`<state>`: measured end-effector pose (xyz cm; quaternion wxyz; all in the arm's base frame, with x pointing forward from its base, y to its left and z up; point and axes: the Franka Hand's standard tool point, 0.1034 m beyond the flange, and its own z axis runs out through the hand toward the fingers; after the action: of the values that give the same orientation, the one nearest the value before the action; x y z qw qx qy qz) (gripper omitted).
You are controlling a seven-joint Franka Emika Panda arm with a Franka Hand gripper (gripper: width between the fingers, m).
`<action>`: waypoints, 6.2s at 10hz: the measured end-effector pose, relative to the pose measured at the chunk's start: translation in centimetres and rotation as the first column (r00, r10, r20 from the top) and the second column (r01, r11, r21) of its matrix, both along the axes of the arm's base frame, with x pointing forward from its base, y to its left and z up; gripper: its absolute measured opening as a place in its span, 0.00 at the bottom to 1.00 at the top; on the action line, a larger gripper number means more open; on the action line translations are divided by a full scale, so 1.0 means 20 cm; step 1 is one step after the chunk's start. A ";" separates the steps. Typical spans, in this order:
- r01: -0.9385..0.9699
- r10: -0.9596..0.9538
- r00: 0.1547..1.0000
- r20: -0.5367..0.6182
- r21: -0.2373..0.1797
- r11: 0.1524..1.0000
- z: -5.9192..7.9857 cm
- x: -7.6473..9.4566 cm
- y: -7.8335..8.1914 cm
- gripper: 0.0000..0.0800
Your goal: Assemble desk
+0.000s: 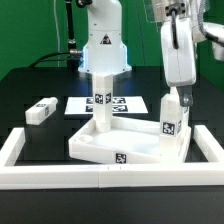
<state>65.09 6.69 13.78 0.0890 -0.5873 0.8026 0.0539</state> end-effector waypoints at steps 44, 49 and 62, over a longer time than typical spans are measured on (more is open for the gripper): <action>-0.838 0.937 0.190 0.292 0.546 0.000 -0.65 -1.18 -1.34 0.77; -0.838 0.938 0.190 0.291 0.546 0.000 -0.64 -1.18 -1.35 0.37; -0.985 0.987 -0.041 0.157 0.159 -0.066 0.05 -0.68 -1.15 0.37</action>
Offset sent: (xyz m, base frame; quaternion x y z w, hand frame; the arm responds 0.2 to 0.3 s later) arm -0.0509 -0.0464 0.0357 0.0027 -0.0259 -0.0892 0.9957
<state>51.55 -16.31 14.75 0.0848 -0.9701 0.1192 0.1937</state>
